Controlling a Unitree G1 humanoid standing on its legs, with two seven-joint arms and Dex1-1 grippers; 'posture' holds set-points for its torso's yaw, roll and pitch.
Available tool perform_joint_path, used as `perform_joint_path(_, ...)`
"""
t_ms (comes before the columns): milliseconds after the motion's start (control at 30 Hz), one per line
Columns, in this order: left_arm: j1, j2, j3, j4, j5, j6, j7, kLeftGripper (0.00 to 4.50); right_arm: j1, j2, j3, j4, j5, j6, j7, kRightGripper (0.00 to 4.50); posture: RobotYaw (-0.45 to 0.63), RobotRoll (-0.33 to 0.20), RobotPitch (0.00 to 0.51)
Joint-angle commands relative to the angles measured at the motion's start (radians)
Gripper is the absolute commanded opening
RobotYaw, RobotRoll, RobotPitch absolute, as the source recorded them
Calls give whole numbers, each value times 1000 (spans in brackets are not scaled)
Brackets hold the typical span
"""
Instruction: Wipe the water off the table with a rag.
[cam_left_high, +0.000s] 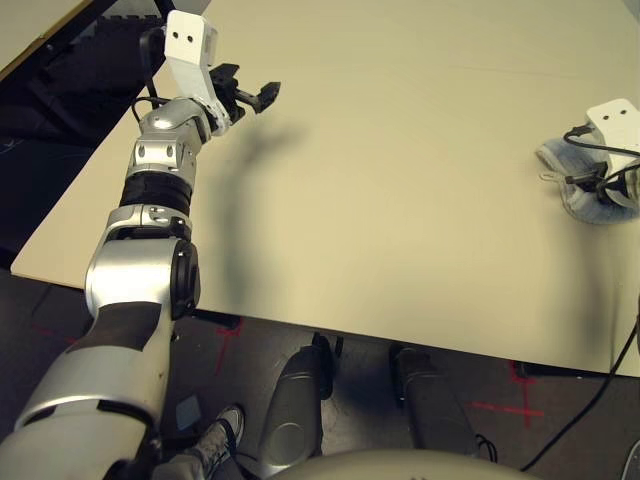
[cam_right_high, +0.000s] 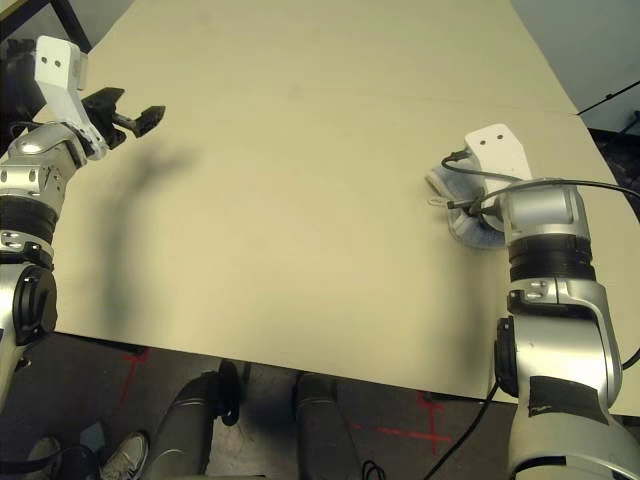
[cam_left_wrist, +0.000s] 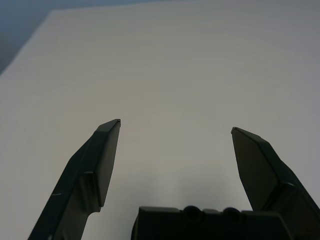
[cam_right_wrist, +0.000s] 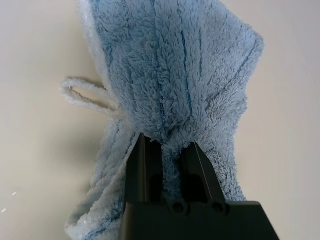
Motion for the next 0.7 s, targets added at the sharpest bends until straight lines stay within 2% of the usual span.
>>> perform_joint_path(33, 73, -36, 5, -16, 0, -17, 6, 4500, 75, -36, -29, -163, 43, 155, 23, 202, -5, 0, 214)
perform_joint_path(133, 102, -54, 13, -27, -3, -26, 20, 4500, 159, -51, -62, -333, 72, 266, 16, 202, -14, 0, 212)
perform_joint_path(267, 106, -61, 17, -20, -3, -29, 26, 4500, 235, 9, -101, -615, 99, 475, -35, 202, -26, 0, 209)
perform_joint_path(433, 91, -69, 16, -14, -2, -34, 29, 4500, 236, 88, -141, -698, 95, 560, -110, 201, -26, 0, 209)
perform_joint_path(500, 84, -72, 18, -15, -3, -34, 30, 4500, 224, 113, -173, -695, 90, 561, -139, 921, -26, 0, 209)
perform_joint_path(600, 80, -75, 17, -17, -4, -35, 31, 4500, 213, 131, -214, -679, 88, 545, -174, 1672, -26, 0, 209)
perform_joint_path(700, 78, -76, 18, -18, -5, -32, 30, 4500, 211, 131, -242, -662, 93, 499, -197, 2669, -26, 0, 209)
